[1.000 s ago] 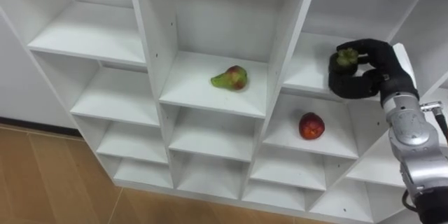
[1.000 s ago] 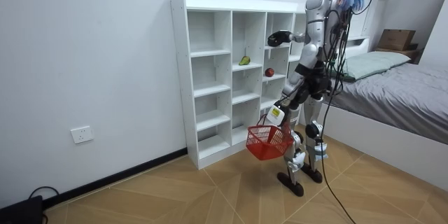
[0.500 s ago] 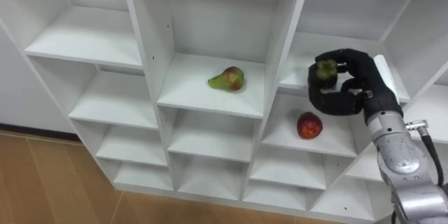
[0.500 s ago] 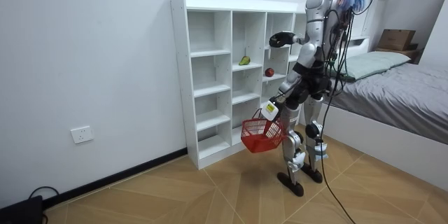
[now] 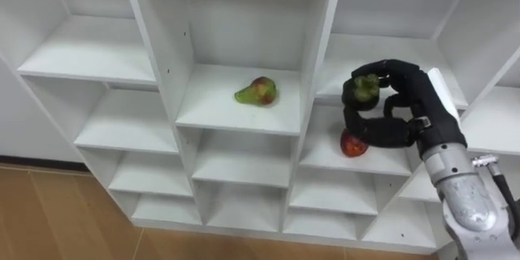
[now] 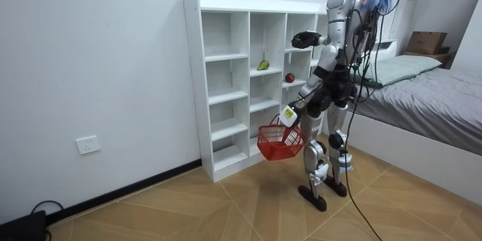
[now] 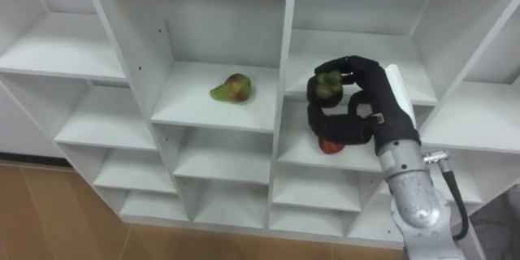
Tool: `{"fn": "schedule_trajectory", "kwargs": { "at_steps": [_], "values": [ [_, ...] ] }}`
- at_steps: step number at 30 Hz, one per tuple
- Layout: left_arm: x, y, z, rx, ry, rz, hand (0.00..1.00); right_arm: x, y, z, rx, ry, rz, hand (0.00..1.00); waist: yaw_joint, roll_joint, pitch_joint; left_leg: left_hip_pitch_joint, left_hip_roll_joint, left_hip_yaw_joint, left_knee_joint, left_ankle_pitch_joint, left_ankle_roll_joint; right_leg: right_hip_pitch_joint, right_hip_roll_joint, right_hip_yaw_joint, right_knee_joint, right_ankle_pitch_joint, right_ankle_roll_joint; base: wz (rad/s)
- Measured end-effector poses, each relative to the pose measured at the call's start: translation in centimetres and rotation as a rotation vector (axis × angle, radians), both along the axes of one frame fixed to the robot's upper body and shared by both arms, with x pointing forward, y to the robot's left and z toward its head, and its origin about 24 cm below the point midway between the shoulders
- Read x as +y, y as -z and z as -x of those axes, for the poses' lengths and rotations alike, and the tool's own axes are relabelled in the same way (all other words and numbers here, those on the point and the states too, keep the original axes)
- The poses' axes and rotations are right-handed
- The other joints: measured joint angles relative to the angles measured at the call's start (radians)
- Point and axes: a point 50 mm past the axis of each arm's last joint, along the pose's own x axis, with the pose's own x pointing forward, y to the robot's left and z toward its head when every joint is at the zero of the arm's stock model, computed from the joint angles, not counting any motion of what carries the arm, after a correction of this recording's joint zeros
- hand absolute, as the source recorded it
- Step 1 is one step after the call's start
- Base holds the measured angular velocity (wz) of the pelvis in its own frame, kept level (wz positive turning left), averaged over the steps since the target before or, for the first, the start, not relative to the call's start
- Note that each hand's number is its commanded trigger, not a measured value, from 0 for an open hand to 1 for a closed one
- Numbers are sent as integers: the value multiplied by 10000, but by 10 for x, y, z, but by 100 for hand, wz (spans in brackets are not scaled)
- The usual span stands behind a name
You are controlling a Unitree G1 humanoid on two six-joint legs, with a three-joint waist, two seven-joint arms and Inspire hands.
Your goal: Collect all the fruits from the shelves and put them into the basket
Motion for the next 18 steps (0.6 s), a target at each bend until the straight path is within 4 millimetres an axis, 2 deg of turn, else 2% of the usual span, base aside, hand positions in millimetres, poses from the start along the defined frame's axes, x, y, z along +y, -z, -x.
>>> {"fn": "schedule_trajectory", "kwargs": {
  "at_steps": [5, 12, 18],
  "values": [
    [-1, 0, -2, -120, 70, 83, 100, 4, -2, 2, -29, -330, 252, 100, -11, -7, 3, 41, 2, 105, -52, -6, 19, -24, -2, 124, -1, 0, 1, -6],
    [-2, -1, -6, -215, 173, 225, 100, 12, -12, 4, -308, -923, 276, 100, -28, 93, 58, 31, 20, 136, -76, -9, 22, -56, 15, 185, -7, 0, 0, 0],
    [-3, 0, -7, -231, 290, 256, 100, 27, -5, 9, 68, -1674, 85, 100, -9, 101, 49, 23, 36, 210, -115, -9, 22, -115, 18, 252, 1, 1, -1, -3]
  ]
}}
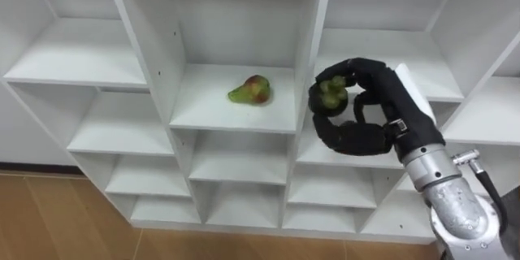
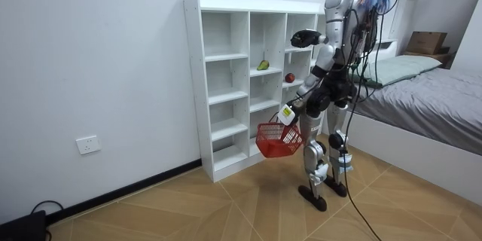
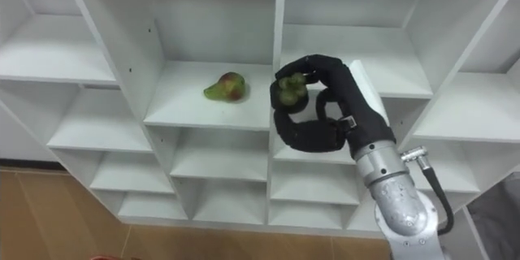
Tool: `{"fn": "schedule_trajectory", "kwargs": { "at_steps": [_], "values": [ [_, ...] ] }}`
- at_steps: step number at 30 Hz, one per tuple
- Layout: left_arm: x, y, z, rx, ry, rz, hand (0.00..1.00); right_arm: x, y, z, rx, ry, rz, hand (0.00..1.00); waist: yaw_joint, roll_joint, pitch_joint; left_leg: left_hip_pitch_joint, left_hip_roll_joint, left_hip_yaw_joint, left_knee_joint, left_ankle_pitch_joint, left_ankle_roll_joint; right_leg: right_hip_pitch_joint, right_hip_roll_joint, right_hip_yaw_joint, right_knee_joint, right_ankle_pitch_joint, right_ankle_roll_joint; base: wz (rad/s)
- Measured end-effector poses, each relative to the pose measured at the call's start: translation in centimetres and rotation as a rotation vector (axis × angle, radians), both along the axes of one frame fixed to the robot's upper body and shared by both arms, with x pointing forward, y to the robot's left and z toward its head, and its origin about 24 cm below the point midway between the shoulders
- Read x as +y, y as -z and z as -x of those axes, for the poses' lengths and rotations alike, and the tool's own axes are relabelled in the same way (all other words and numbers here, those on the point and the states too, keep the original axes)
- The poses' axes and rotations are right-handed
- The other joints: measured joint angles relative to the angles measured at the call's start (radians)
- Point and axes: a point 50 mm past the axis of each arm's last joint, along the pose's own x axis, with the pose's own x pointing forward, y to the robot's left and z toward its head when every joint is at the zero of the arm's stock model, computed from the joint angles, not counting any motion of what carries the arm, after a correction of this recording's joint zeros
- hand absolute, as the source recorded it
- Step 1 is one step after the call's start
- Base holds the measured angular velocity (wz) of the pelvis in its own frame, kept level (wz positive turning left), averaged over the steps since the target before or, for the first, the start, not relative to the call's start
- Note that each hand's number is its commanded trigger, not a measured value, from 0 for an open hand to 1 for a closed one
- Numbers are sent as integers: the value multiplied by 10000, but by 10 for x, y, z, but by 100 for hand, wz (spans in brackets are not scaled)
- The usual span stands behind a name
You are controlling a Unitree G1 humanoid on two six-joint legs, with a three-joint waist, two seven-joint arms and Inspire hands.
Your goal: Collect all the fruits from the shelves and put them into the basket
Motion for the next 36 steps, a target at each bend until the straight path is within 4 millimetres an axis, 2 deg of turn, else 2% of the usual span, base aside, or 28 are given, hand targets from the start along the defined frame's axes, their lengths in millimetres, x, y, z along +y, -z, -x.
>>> {"fn": "schedule_trajectory", "kwargs": {
  "at_steps": [4, 13, 16, 18, 22, 24, 28, 36],
  "values": [
    [-1, 0, -6, -123, 128, 68, 100, 6, 2, 1, 136, -369, 263, 100, -6, -28, -5, -31, 7, 6, -3, 0, 0, -28, 2, -5, -1, 0, 0, 0],
    [-9, -5, -36, -920, 404, 307, 100, 15, 7, 2, 205, -578, 891, 100, 21, -57, 0, -287, 57, 149, 32, 5, -2, -344, 27, 29, 53, 24, -32, -4],
    [-16, -8, -51, -1293, 894, 388, 100, 20, 17, 2, 513, -621, 854, 100, -13, -93, 0, -380, 72, 144, 13, 5, -4, -449, 35, 19, 70, 25, -35, 0],
    [-24, -12, -67, -1688, 1360, 482, 100, 24, 29, 2, 1010, -720, 887, 100, 26, -139, 38, -456, 88, 147, 18, 12, -16, -559, 36, 15, 164, 26, -37, 0],
    [-31, -15, -79, -1982, 1794, 565, 100, 28, 42, 3, 1492, -777, 869, 100, 14, -264, 94, -593, 89, 152, 66, 14, -17, -676, 36, 1, 177, 26, -37, 0],
    [-34, -16, -81, -2032, 1988, 602, 100, 27, 53, 5, 1955, -704, 943, 100, 18, -382, 39, -739, 84, 156, 91, 13, -16, -812, 33, -6, 177, 26, -37, 0],
    [-36, -16, -83, -2078, 2103, 611, 100, 30, 59, 6, 2055, -666, 1189, 100, 23, -403, 35, -828, 86, 154, 158, 13, -16, -916, 38, 6, 177, 26, -38, 0],
    [-43, -38, -124, -3567, 2514, 582, 100, 30, 73, -4, 2192, -195, 1932, 100, 33, -378, 48, -1770, 91, 13, 424, 62, -65, -1662, 41, -196, 197, 90, -132, 7]
  ]
}}
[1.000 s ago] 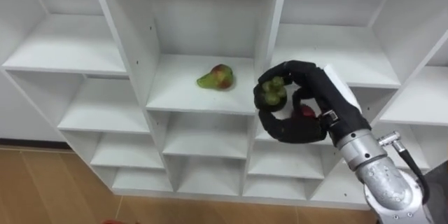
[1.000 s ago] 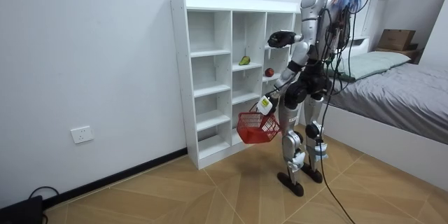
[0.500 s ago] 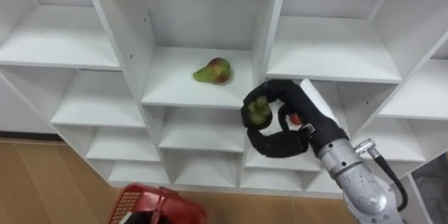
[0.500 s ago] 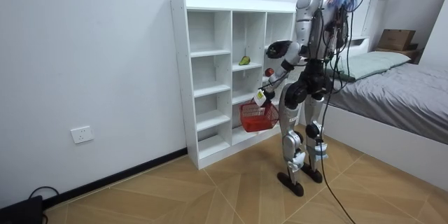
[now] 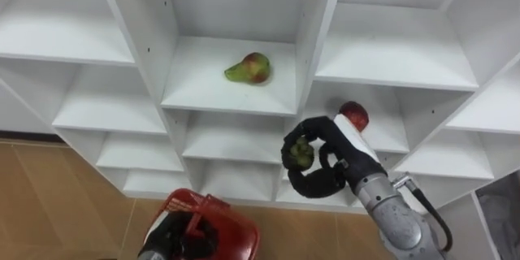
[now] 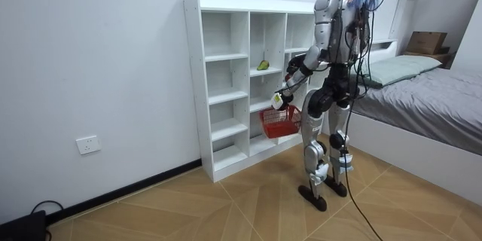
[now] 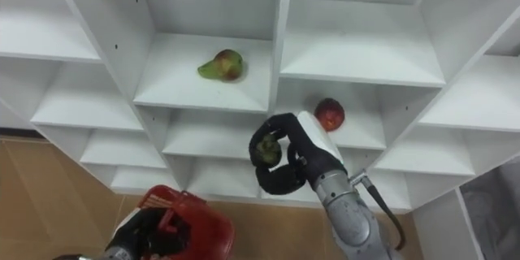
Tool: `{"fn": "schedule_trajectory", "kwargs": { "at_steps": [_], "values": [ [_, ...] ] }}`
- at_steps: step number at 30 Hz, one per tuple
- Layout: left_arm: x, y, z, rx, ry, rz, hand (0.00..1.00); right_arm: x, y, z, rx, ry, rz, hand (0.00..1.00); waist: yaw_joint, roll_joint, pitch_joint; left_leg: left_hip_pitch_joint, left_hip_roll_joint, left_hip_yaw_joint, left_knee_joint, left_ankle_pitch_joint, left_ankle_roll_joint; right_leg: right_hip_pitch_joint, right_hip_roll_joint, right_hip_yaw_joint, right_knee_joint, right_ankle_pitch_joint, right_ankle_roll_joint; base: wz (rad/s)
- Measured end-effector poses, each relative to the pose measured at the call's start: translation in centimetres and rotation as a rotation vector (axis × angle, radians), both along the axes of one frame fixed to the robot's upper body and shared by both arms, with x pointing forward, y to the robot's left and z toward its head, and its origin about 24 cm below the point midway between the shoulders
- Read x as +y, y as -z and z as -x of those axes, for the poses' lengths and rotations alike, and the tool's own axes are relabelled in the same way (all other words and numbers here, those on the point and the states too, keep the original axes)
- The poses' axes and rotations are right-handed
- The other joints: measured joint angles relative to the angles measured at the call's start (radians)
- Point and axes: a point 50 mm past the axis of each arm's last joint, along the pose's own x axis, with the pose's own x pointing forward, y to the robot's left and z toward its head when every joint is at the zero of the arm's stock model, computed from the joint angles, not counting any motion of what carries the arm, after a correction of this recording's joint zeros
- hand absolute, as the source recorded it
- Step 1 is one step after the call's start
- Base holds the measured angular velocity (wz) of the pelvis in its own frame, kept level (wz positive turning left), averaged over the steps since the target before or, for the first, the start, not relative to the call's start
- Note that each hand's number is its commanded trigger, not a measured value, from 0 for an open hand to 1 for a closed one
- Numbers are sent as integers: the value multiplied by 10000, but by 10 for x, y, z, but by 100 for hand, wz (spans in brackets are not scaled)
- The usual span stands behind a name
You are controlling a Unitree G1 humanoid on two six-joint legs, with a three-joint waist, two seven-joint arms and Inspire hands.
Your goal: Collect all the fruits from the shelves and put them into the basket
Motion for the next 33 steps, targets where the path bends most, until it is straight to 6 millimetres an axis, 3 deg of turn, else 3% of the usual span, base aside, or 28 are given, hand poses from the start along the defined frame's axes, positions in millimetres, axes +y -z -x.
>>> {"fn": "schedule_trajectory", "kwargs": {
  "at_steps": [4, 6, 12, 33],
  "values": [
    [-5, -1, -4, -76, 156, 151, 100, 1, 8, -1, 121, 55, 153, 100, -36, -1, 15, -55, 10, -15, -11, 11, -10, -41, 1, -84, -12, 3, -5, 2],
    [-8, -3, -8, -184, 283, 298, 100, -1, 16, -2, 376, 133, 354, 100, -16, -36, 82, -121, 13, -17, -14, 11, -10, -92, -1, -109, -18, 3, -5, 4],
    [-11, -4, -10, -348, 443, 359, 100, 0, 25, -5, 785, -13, 596, 100, -14, -89, 115, -245, 10, -9, -26, 11, -9, -193, -13, -228, -28, 3, -4, 4],
    [-26, -12, -22, -693, 1507, 784, 100, 5, 56, 11, 2041, -582, 1392, 100, 58, -15, 90, -392, 10, -18, -1, 13, -8, -276, -17, -360, -27, 1, -2, 1]
  ]
}}
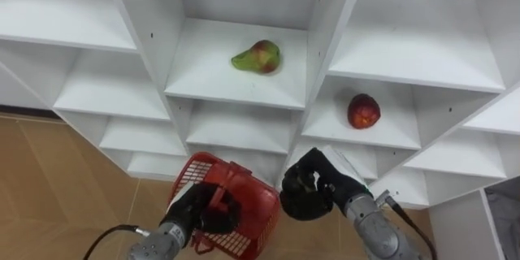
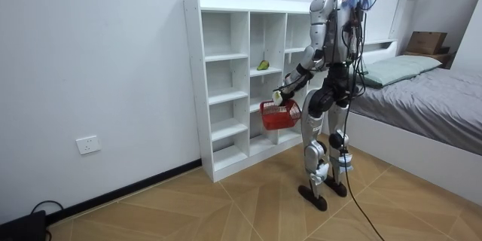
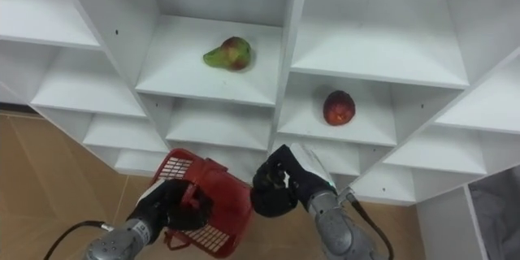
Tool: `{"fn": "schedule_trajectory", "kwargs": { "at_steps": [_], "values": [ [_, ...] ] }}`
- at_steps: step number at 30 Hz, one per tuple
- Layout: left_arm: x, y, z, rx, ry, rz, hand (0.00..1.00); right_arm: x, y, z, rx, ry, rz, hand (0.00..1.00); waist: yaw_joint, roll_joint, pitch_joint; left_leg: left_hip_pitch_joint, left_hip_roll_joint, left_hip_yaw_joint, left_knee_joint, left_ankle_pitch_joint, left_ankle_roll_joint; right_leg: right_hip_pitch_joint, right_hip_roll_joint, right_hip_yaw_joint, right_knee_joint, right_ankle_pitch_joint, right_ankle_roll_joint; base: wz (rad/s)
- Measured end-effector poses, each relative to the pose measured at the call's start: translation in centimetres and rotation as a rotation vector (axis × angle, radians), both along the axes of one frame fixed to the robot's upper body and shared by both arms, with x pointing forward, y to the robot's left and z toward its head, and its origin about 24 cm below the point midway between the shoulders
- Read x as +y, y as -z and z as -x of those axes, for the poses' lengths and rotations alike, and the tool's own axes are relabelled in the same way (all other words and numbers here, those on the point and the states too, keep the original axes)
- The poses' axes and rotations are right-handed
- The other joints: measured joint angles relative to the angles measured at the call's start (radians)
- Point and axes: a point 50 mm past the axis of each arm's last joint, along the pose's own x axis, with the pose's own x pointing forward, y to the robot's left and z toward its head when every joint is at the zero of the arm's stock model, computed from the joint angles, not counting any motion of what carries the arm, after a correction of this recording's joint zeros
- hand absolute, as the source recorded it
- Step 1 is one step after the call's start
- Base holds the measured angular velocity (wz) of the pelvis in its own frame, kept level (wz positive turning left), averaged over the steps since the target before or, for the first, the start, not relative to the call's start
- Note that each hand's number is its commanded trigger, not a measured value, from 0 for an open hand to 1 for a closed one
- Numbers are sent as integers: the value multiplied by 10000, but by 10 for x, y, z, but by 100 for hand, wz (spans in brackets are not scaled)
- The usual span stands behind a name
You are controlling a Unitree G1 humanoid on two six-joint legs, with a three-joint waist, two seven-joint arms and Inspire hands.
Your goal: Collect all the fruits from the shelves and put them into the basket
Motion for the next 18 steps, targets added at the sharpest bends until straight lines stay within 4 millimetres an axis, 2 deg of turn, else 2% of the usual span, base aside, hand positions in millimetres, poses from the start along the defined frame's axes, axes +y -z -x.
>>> {"fn": "schedule_trajectory", "kwargs": {
  "at_steps": [5, 11, 18],
  "values": [
    [-7, 1, 1, 82, 416, 131, 100, 4, 0, 0, 60, -297, 35, 100, 48, 132, -9, -142, 0, 3, 62, 2, -3, -158, -2, -4, 3, 0, 0, 0],
    [-11, 1, 2, 144, 803, 142, 100, 13, 0, 1, 267, -861, -54, 100, 125, 138, -7, -163, 2, 2, 69, 8, -12, -171, -5, -17, 3, 0, 0, 0],
    [-14, -4, -6, -103, 681, 456, 100, 14, 0, 0, 242, -886, -82, 100, 141, 140, -5, -304, -8, -22, 198, 8, -11, -171, -20, -157, 6, 0, 0, 4]
  ]
}}
